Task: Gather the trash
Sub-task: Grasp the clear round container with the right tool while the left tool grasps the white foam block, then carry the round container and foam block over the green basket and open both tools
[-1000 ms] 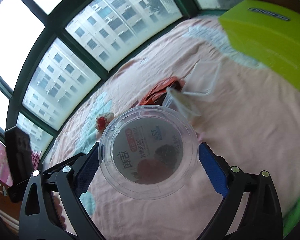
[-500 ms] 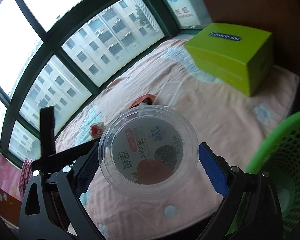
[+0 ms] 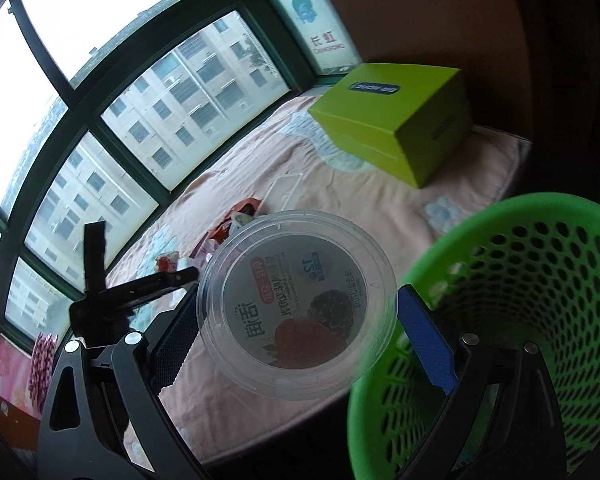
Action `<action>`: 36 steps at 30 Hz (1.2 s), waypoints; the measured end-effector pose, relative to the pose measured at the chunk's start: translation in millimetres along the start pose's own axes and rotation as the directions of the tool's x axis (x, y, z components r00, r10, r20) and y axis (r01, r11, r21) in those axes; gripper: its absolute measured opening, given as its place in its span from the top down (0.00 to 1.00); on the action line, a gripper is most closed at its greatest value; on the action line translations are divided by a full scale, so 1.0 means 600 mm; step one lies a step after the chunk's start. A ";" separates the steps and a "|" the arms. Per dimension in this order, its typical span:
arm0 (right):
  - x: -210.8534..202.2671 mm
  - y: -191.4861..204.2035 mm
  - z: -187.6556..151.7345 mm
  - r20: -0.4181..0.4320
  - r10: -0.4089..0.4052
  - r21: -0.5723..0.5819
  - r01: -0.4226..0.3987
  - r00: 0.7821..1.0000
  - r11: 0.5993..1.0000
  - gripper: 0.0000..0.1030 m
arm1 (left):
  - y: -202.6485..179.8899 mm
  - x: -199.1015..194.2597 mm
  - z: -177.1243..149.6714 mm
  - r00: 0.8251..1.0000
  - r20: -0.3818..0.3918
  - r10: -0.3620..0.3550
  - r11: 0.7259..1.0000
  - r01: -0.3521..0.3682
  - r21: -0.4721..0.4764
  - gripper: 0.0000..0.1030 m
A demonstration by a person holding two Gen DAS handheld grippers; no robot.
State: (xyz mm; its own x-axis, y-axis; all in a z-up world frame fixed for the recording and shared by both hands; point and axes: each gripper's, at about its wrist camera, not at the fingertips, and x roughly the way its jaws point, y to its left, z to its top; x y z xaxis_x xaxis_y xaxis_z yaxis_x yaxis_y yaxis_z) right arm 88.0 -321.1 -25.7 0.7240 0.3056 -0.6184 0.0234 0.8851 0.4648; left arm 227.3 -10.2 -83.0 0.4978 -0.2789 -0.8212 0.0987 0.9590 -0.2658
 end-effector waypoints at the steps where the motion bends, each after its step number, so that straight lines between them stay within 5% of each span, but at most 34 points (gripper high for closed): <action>1: -0.006 -0.003 -0.003 0.005 -0.005 0.000 0.005 1.000 1.000 0.09 | -0.002 -0.006 -0.002 1.000 0.006 -0.001 1.000 0.001 0.004 0.64; 16: -0.097 -0.070 -0.062 0.027 -0.094 0.052 0.092 0.995 0.994 0.09 | -0.105 -0.128 -0.065 0.981 0.048 -0.187 0.978 0.181 0.107 0.64; 36: -0.189 -0.126 -0.085 0.114 -0.144 0.118 0.130 0.983 0.984 0.07 | -0.314 -0.146 -0.119 0.932 -0.050 -0.359 0.880 0.356 0.315 0.64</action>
State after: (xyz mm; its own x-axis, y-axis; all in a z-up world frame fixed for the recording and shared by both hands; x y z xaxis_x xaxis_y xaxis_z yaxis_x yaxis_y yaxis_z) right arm -31.3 -404.6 -23.0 0.7872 0.1333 -0.6022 0.1984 0.8698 0.4518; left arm 103.6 -169.9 3.1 0.3856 -0.6065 -0.6953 0.5353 0.7608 -0.3669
